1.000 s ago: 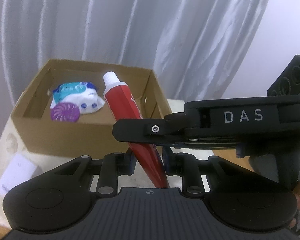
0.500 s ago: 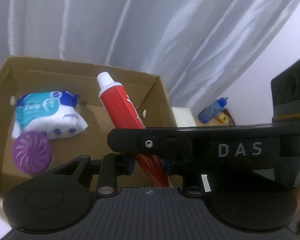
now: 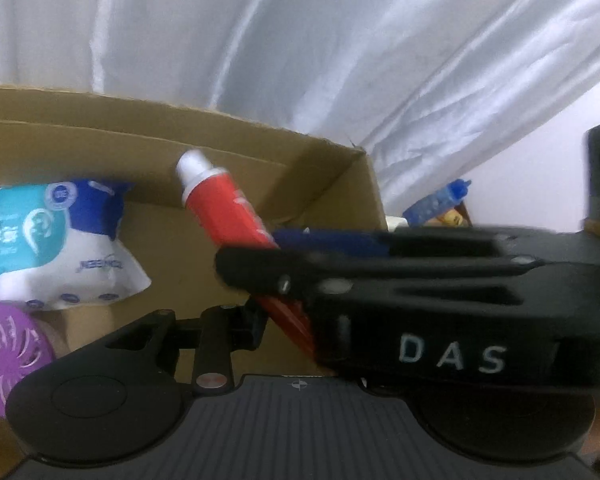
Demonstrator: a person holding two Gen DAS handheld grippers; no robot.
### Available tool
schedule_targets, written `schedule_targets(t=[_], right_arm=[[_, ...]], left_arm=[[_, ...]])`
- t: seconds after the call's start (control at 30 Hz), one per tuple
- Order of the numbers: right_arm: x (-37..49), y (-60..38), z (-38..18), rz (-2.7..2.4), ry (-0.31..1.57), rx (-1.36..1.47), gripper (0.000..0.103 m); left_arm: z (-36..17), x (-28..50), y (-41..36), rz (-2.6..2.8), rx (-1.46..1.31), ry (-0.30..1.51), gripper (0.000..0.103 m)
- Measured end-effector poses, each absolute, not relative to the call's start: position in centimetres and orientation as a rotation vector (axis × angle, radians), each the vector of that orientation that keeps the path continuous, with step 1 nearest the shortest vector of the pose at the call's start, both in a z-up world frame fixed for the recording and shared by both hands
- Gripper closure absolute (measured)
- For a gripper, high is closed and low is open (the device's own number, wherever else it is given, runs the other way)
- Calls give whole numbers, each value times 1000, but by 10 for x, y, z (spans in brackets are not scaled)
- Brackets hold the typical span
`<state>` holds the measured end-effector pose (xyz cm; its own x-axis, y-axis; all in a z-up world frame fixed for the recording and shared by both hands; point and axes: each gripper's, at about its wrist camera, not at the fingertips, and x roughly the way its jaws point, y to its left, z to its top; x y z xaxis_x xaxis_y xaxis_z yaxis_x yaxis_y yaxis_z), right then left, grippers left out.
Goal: Organize objects
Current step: 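Carry the toothpaste tube over the cardboard box with the right gripper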
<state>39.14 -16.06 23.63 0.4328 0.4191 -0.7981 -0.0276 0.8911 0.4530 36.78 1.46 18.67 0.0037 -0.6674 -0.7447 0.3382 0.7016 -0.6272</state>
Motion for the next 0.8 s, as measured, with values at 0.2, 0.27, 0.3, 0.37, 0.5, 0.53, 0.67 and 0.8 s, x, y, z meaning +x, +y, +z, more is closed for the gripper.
schedule_targets(t=[0.2, 0.27, 0.3, 0.37, 0.5, 0.53, 0.67, 0.8], right_arm=[[371, -177, 253, 250, 1012, 446, 59], [365, -182, 256, 247, 996, 461, 59], [360, -185, 258, 243, 988, 473, 59], [354, -192, 263, 238, 968, 491, 59], [344, -200, 270, 232, 938, 525, 59], [342, -202, 271, 231, 931, 531, 59], [330, -206, 278, 234, 908, 550, 59], [310, -214, 290, 238, 855, 593, 47]], left_arm=[[178, 363, 3, -811, -269, 1383, 65], [182, 360, 4, -812, -254, 1364, 65], [185, 358, 5, -815, -250, 1346, 64], [190, 358, 8, -806, -249, 1334, 63], [195, 358, 9, -790, -253, 1331, 63], [196, 357, 10, -786, -251, 1331, 63], [202, 357, 12, -769, -247, 1324, 60], [225, 348, 29, -778, -265, 1266, 40]])
